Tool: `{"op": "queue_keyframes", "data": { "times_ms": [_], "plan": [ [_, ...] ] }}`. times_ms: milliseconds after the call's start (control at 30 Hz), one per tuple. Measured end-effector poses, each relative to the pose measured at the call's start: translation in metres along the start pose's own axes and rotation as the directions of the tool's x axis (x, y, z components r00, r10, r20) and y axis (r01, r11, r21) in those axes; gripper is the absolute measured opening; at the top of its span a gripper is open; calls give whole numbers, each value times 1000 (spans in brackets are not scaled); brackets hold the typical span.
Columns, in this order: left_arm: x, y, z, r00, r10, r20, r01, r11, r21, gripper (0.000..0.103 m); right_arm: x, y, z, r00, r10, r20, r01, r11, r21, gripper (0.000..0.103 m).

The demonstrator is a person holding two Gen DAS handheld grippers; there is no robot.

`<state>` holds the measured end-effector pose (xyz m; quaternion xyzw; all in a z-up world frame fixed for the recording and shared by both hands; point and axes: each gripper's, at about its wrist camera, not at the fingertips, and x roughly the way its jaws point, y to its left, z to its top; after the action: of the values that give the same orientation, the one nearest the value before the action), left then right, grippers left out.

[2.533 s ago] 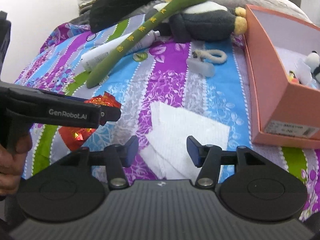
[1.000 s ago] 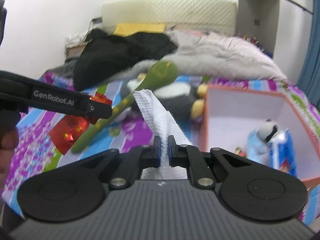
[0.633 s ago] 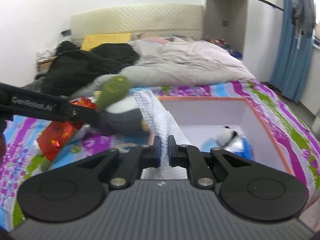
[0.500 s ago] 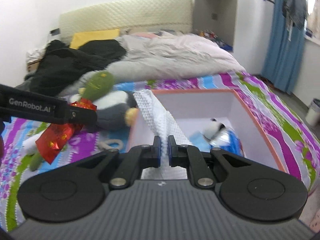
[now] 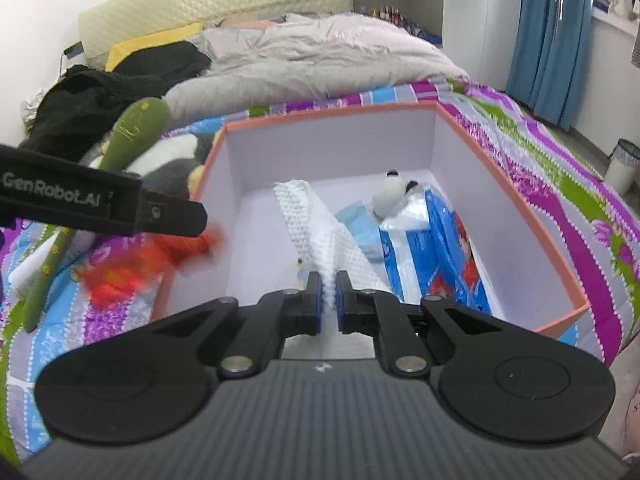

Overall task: Organize soft objects
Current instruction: 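Open both grippers to drop the packet and tissue into the box, then move both grippers back toward the white rope ring and clear plastic cup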

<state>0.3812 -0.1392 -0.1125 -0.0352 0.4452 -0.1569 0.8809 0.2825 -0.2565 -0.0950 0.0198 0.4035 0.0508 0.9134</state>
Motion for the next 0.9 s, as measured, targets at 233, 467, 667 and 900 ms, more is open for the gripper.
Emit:
{"op": "queue_keyframes", "data": {
  "times_ms": [233, 467, 667, 900],
  "plan": [
    [19, 7, 0, 999, 1, -35, -2, 1000, -9, 77, 28, -11, -5, 997, 14, -80, -10, 999, 50, 36],
    [4, 11, -2, 1000, 10, -12, -10, 1000, -17, 77, 19, -9, -3, 998, 22, -54, -19, 998, 57, 55],
    [-35, 11, -7, 999, 10, 45, -9, 1000, -12, 78, -12, 1, 5, 999, 37, 5, -37, 998, 49, 55],
    [-96, 11, -23, 992, 10, 127, -9, 1000, -5, 77, -60, 22, 5, 995, 57, 82, -59, 998, 20, 55]
  ]
}}
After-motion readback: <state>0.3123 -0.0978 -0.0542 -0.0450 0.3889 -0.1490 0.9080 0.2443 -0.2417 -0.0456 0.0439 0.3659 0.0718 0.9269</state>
